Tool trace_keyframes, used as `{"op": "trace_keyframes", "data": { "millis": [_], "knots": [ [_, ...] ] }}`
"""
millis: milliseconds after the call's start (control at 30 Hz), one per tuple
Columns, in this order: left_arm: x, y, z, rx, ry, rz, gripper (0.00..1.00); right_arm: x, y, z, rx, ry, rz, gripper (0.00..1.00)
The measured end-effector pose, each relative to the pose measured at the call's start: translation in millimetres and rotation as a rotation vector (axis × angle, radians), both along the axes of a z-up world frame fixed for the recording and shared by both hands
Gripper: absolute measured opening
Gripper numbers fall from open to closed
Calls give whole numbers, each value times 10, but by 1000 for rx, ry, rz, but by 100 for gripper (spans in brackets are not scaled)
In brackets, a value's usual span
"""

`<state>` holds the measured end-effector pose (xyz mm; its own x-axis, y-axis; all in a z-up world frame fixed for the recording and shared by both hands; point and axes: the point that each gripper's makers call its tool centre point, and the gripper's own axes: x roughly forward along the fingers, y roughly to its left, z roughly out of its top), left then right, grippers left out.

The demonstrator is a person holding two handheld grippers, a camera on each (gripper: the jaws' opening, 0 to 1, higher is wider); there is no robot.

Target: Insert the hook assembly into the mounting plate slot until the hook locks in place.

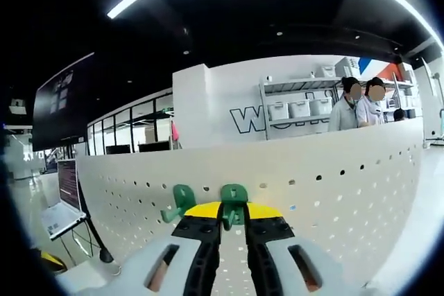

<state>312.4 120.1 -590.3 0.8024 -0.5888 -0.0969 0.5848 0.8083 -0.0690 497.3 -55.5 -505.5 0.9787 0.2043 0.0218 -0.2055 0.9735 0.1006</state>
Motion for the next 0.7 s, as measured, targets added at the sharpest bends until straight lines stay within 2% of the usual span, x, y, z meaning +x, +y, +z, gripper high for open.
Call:
{"op": "trace_keyframes", "data": {
  "millis": [67,200,333,600,700],
  "knots": [
    [6,-4,0,-3,1,0,63,-6,5,-32,16,17,12,13],
    [10,-20,8,-2,-3,-1,64,-27,-3,-85,59,41,22,22],
    [3,-32,-5,1,-1,-3,64,-37,-3,-162,54,64,26,22],
    [-8,-35,-10,0,0,-3,64,-57,-20,-146,56,62,38,21],
    [-11,-43,-7,-1,-3,-4,64,-98,-4,-120,32,45,85,21]
  ]
}}
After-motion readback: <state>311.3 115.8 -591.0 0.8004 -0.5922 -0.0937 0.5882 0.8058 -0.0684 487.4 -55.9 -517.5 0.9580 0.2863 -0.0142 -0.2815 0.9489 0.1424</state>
